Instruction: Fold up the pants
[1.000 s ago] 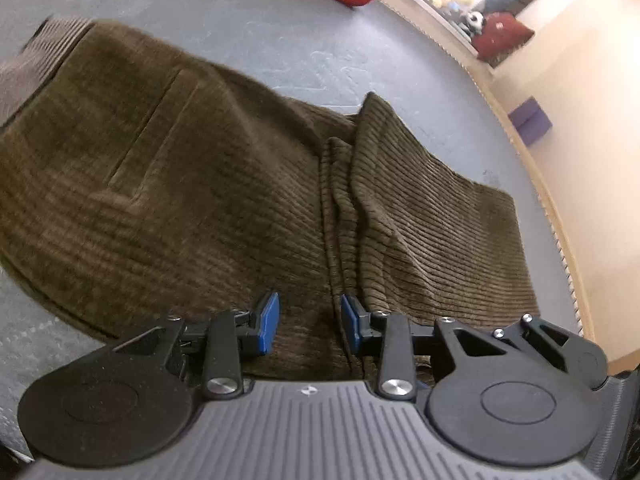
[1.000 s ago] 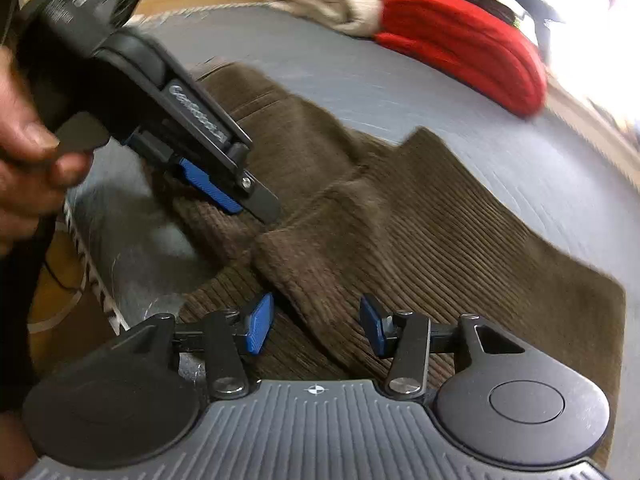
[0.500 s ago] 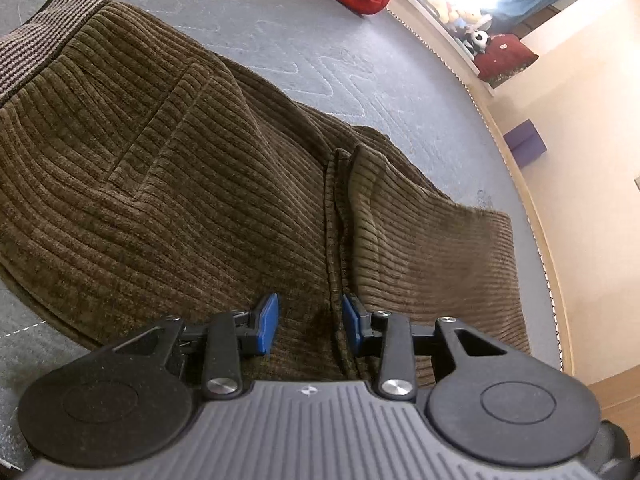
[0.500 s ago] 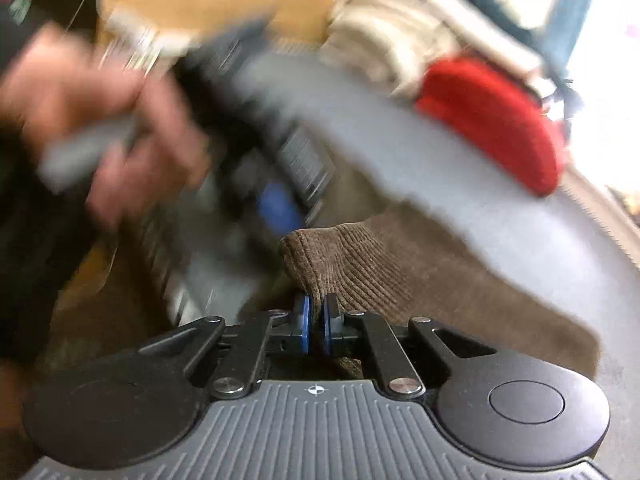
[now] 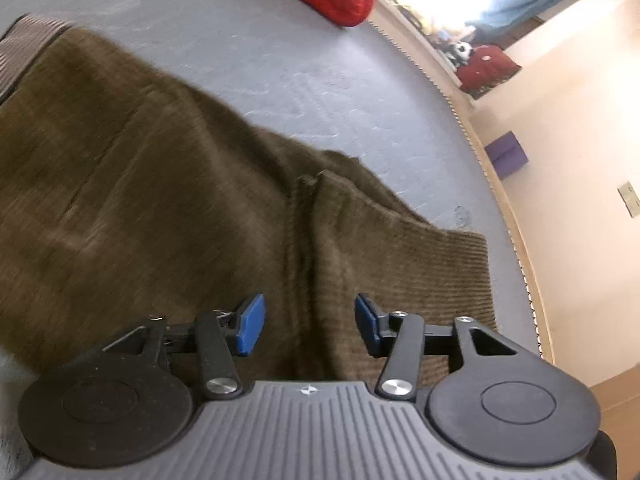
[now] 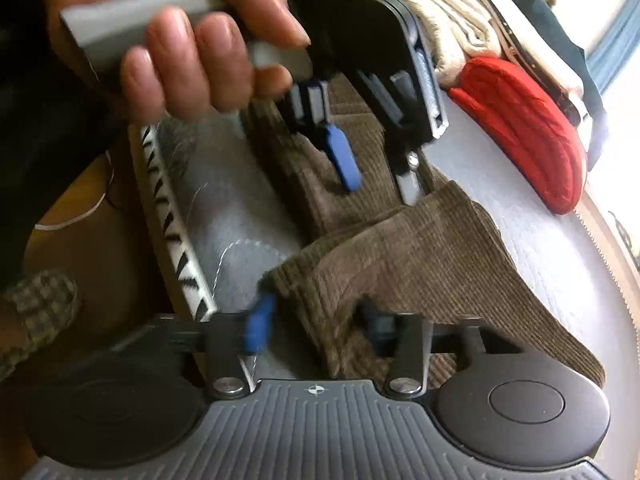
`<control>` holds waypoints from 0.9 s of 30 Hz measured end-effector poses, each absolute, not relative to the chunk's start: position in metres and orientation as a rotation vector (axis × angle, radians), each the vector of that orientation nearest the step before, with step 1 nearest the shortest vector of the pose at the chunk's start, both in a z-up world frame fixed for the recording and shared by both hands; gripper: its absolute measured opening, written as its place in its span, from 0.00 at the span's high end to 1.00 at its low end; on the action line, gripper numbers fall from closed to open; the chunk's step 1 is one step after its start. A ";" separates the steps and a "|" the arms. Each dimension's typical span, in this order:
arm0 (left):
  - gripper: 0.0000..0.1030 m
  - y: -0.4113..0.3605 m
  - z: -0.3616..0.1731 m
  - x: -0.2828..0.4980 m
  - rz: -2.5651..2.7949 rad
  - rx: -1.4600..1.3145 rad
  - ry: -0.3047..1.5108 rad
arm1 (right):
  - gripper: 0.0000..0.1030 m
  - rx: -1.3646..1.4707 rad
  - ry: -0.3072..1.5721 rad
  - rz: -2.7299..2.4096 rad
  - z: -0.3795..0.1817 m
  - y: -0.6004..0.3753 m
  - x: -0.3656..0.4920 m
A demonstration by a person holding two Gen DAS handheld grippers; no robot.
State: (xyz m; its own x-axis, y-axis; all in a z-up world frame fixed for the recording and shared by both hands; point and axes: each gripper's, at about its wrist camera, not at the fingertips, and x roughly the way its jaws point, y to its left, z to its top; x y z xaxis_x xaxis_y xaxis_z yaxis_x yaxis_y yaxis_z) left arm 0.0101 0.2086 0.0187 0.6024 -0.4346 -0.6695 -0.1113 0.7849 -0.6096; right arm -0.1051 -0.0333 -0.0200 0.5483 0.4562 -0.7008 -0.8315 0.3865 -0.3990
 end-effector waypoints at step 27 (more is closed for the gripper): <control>0.58 0.186 0.120 0.073 -0.178 -0.441 0.745 | 0.38 0.074 0.662 0.264 0.057 -0.184 -0.033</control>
